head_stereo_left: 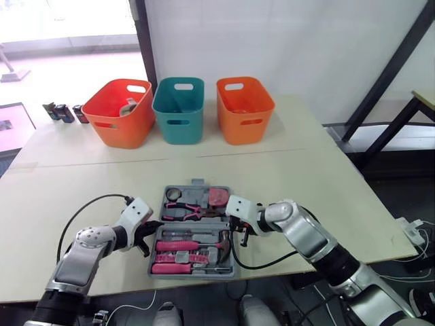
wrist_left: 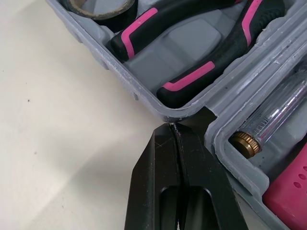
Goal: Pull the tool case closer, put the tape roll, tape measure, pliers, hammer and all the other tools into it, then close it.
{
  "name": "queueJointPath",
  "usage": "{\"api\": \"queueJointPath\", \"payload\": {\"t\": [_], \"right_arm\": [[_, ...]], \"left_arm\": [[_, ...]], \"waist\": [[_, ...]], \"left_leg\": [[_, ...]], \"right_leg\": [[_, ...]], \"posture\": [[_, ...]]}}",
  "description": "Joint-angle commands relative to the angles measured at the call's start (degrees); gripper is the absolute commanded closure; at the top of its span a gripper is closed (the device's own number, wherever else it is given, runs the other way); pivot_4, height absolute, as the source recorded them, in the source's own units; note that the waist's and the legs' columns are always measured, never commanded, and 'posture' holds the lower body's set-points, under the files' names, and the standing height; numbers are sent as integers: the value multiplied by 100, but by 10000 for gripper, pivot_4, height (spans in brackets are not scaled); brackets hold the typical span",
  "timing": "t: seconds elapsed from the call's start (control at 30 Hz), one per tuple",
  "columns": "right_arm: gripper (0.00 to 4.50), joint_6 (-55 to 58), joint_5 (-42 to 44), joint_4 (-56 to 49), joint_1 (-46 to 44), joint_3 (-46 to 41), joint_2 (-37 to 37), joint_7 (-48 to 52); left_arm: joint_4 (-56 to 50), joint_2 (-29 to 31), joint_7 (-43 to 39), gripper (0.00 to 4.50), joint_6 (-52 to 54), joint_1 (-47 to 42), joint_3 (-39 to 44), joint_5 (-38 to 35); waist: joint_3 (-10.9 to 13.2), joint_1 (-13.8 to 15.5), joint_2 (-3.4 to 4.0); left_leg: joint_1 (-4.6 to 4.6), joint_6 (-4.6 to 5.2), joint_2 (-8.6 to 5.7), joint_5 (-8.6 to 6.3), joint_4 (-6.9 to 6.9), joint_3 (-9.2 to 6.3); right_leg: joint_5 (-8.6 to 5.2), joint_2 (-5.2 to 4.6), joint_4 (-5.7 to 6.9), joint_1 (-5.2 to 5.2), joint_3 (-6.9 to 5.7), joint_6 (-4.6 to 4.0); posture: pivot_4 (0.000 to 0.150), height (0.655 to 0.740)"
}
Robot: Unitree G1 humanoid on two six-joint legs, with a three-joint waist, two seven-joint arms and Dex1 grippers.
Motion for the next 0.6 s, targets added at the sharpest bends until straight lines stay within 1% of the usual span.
{"api": "queueJointPath", "payload": {"t": [0.03, 0.17, 0.33, 0.6], "right_arm": [[44726, -142, 56, 28, -120, 111, 210, 12], [44726, -265, -5, 220, -187, 112, 189, 25], [44726, -259, 0, 188, -168, 106, 194, 55], [44726, -236, 1, 186, -164, 110, 218, 52]], "left_arm": [[-181, -146, -51, 45000, 257, 240, -298, -159], [-489, -122, 6, 45000, 426, 408, -238, -203], [-710, -79, 35, 45000, 551, 583, -169, -252], [-551, -40, 61, 45000, 494, 475, -180, -232]], "waist": [[0, -10, -1], [-1, -13, -2], [-3, -13, -4], [-3, -12, -4]], "left_leg": [[1, 0, 0, 0, 1, 0], [8, -1, 0, 1, 4, 0], [8, -2, 0, 1, 6, 2], [9, -2, 0, 1, 5, 2]], "right_leg": [[1, 0, -1, 0, 0, -3], [6, 0, -2, 3, 1, -15], [7, 0, -3, 3, 1, -18], [9, 0, -4, 1, 1, -21]], "posture": [[1500, 7400], [1500, 7400], [1500, 7400], [1500, 7400]]}}
